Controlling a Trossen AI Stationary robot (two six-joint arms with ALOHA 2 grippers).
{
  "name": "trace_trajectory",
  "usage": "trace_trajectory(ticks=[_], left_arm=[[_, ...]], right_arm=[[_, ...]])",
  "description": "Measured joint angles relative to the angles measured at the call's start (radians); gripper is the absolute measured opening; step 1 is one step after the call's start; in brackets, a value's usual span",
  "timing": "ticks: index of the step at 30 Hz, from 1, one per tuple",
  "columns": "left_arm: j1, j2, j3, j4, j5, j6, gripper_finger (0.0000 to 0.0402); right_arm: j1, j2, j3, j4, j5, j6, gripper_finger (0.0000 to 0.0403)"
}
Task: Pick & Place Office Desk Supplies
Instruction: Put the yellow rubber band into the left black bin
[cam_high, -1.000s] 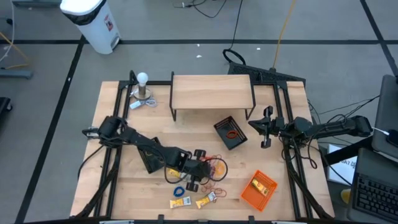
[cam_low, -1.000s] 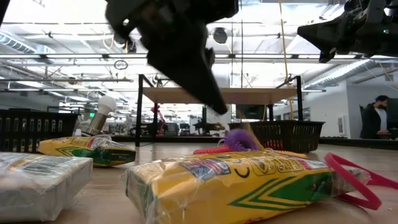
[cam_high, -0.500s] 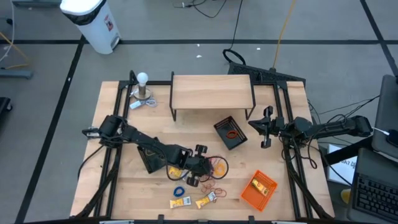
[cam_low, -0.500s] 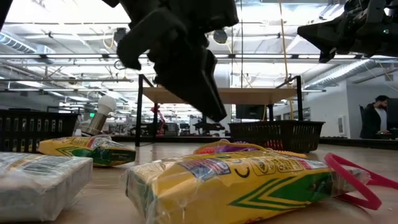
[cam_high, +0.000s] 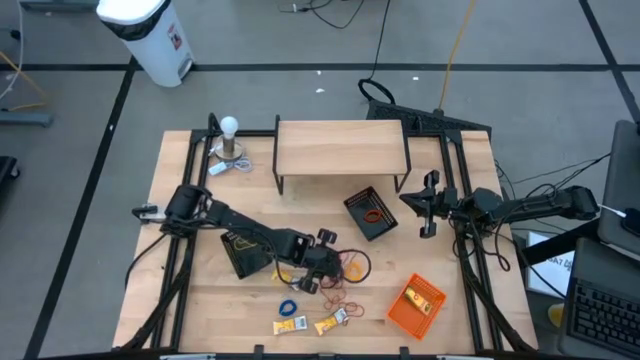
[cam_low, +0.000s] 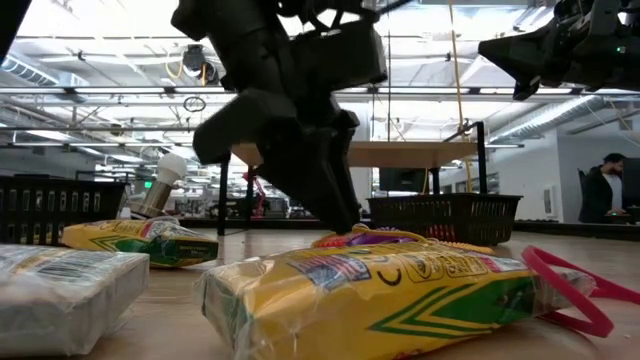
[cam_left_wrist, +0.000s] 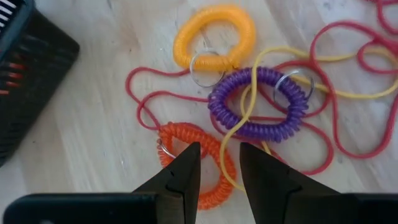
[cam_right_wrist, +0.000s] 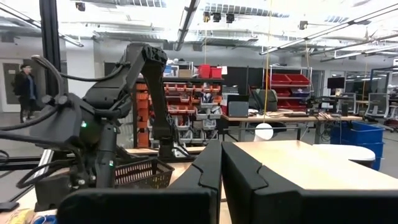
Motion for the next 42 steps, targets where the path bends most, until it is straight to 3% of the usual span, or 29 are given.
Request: trace_trajectory(ticks=[13, 17, 21, 26, 42], left_arm=[[0.01, 0.018, -0.001, 0.003, -0.025, 0.009, 0.0109], [0.016, 0.018, -0.001, 0.001, -0.025, 0.004, 0.0076], [0.018, 0.015, -0.001, -0.002, -0.043, -0.019, 0.0017], [-0.008, -0.005, -0.001, -0.034, -0.09, -0.041, 0.0004], [-0.055, -0.464, 0.0, -0.211, -0.248, -0.16, 0.0001]], right_arm=[[0.0, 0.0, 0.0, 0.0, 0.0, 0.0, 0.0004], [0.0, 0.0, 0.0, 0.004, 0.0, 0.0, 0.0004], [0.0, 0.0, 0.0, 0.006, 0.0, 0.0, 0.0004], [0.0, 0.0, 0.0, 0.008, 0.0, 0.004, 0.0004], [0.0, 0.0, 0.0, 0.015, 0.0, 0.019, 0.0004]])
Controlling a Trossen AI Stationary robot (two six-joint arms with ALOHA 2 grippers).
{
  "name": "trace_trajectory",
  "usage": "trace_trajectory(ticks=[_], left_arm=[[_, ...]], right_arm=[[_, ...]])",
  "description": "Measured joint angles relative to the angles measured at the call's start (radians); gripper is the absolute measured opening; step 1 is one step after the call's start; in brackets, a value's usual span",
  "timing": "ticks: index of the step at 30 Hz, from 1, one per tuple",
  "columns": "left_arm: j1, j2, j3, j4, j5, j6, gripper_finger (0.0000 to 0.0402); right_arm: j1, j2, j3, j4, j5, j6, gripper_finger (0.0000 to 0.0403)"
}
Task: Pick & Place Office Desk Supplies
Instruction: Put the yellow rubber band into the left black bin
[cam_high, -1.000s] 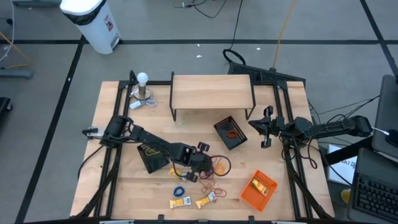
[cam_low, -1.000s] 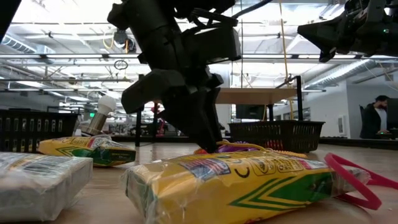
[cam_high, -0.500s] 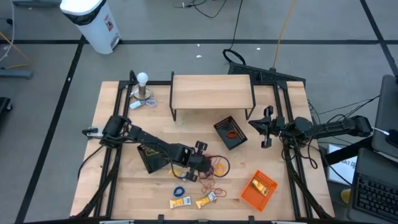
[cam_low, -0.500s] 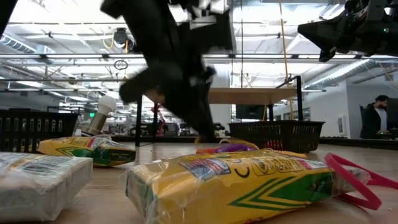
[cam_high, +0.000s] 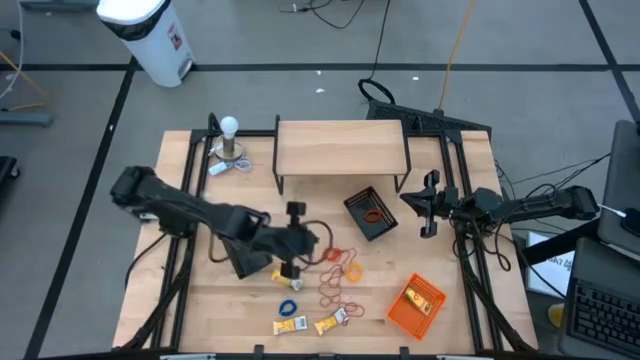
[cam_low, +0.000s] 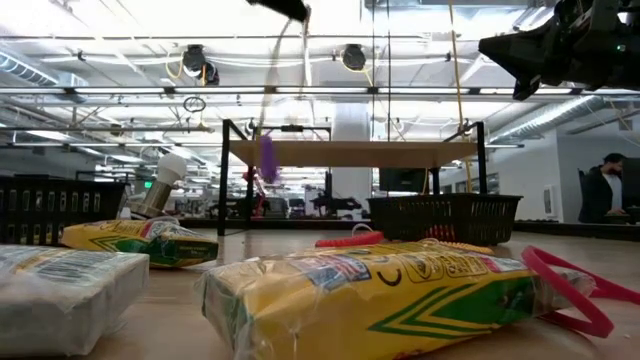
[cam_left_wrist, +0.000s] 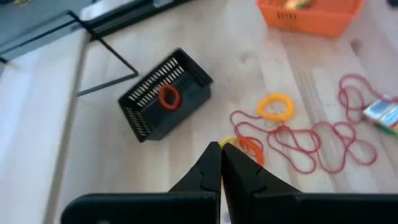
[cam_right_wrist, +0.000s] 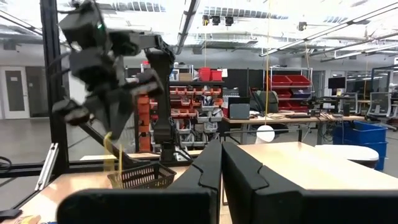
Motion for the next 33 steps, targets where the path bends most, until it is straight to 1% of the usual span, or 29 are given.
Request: trace_trajectory(ticks=[4, 6, 8, 9, 12, 16, 19, 23, 27, 31, 33], left_arm=[[-0.009, -0.02, 0.002, -0.009, 0.001, -0.035, 0.0001], [-0.019, -0.009, -0.002, -0.014, 0.025, -0.043, 0.0001], [-0.022, 0.009, 0.0, 0.026, 0.075, -0.041, 0.0001], [-0.025, 0.014, 0.001, 0.02, 0.078, -0.037, 0.0001], [-0.034, 0.018, -0.001, -0.022, 0.017, -0.038, 0.0], [-0.035, 0.011, -0.001, -0.071, -0.037, -0.044, 0.0], [-0.046, -0.014, -0.001, -0.15, -0.071, -0.087, 0.0], [-0.075, -0.061, 0.0, -0.291, -0.126, -0.178, 0.0], [-0.124, -0.122, 0.0, -0.417, -0.232, -0.291, 0.0], [-0.168, -0.177, 0.0, -0.516, -0.224, -0.418, 0.0], [-0.19, -0.191, 0.0, -0.568, -0.224, -0.474, 0.0]], right_arm=[[0.0, 0.0, 0.0, 0.0, 0.0, 0.0, 0.0004], [0.0, 0.0, 0.0, 0.0, 0.0, 0.0, 0.0004], [0.0, 0.0, 0.0, 0.0, 0.0, 0.0, 0.0004], [0.0, 0.0, 0.0, 0.0, 0.0, 0.0, 0.0004], [0.0, 0.0, 0.0, 0.0, 0.0, 0.0, 0.0004], [0.0, 0.0, 0.0, -0.004, 0.0, 0.0, 0.0004], [0.0, 0.0, 0.0, -0.005, 0.0, 0.0, 0.0004], [0.0, 0.0, 0.0, -0.008, 0.0, 0.0, 0.0004], [0.0, 0.0, 0.0, -0.008, 0.0, -0.001, 0.0004], [0.0, 0.0, 0.0, -0.007, 0.001, 0.02, 0.0004], [0.0, 0.0, 0.0, 0.001, 0.019, 0.042, 0.0004]])
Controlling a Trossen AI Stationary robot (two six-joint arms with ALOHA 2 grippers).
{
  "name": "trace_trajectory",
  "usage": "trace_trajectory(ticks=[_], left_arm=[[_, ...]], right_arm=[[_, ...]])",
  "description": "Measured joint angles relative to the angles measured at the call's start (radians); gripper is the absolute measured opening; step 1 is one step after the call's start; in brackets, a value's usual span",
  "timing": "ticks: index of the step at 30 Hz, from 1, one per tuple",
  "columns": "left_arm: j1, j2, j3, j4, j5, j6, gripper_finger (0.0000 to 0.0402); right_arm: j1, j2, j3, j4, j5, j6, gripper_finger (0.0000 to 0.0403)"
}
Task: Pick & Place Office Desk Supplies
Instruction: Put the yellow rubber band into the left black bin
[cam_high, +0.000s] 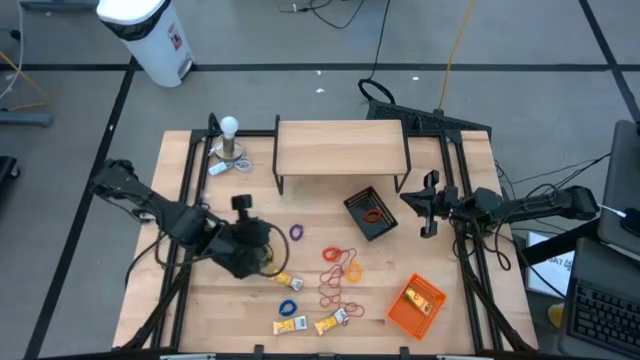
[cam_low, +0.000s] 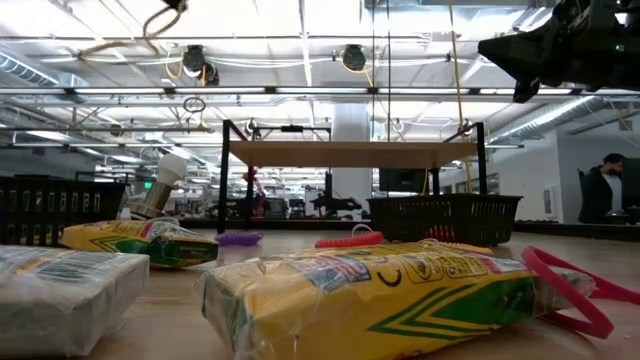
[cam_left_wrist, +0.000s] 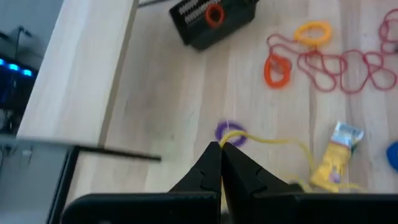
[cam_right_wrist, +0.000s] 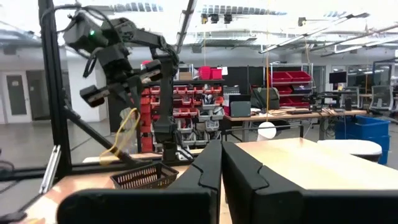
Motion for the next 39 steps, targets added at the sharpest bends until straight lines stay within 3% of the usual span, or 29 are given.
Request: trace_trajectory(ticks=[6, 12, 19, 26, 39], left_arm=[[-0.066, -0.024, 0.0, -0.197, 0.038, -0.194, 0.0], [-0.078, -0.022, -0.1, -0.203, 0.174, -0.27, 0.0], [-0.05, -0.044, -0.295, 0.029, 0.32, -0.2, 0.0], [0.019, -0.067, -0.424, 0.039, 0.364, -0.246, 0.0], [0.078, -0.066, -0.459, 0.135, 0.456, -0.098, 0.0009]], right_arm=[[0.0, 0.0, 0.0, 0.006, 0.034, 0.017, 0.0004], [0.0, 0.0, 0.0, 0.01, 0.036, 0.018, 0.0004], [0.0, 0.0, 0.0, 0.009, 0.034, 0.022, 0.0004], [0.0, 0.013, 0.0, 0.005, 0.031, 0.036, 0.0004], [0.0, 0.023, 0.0, 0.006, 0.034, 0.036, 0.0004]])
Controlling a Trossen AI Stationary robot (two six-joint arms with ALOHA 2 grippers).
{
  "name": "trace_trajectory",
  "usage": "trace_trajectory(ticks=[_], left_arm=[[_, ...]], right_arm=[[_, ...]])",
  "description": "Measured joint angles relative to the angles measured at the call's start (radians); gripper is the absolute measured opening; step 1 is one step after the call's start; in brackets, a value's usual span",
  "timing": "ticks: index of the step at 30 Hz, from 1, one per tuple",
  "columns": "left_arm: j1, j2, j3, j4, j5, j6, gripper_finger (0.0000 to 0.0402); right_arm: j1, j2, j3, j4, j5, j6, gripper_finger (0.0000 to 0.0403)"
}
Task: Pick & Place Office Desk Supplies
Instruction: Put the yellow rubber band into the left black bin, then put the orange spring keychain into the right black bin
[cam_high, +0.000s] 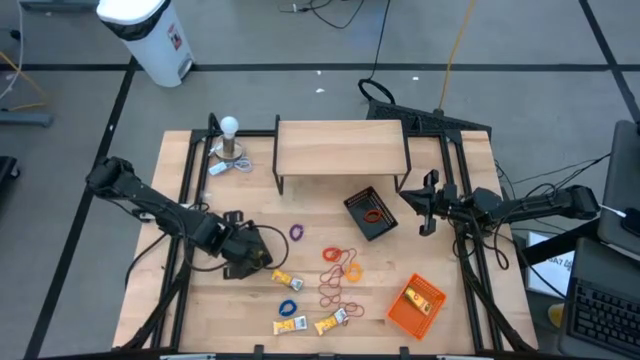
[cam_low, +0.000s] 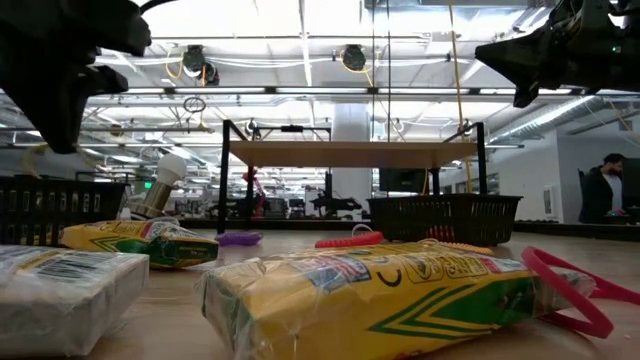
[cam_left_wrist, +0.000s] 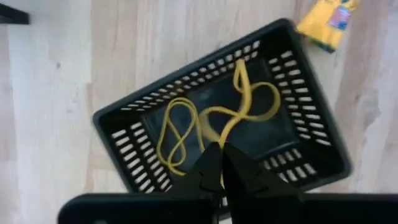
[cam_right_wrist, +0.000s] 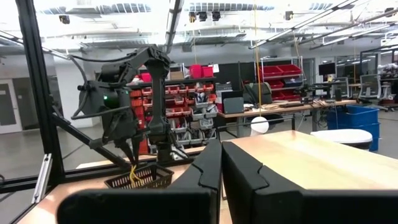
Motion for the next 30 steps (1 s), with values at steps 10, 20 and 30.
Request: trace_trajectory(ticks=[10, 20, 30], left_arm=[[0.023, 0.0, 0.0, 0.031, 0.037, -0.037, 0.0126], [0.023, -0.012, 0.106, -0.007, -0.009, 0.156, 0.0215], [0.258, -0.205, 0.221, 0.323, 0.119, 0.55, 0.0053]], right_arm=[[0.0, 0.0, 0.0, 0.0, 0.0, 0.0, 0.0004], [0.0, 0.0, 0.0, 0.0, 0.0, 0.0, 0.0004], [0.0, 0.0, 0.0, 0.008, -0.002, 0.001, 0.0004]])
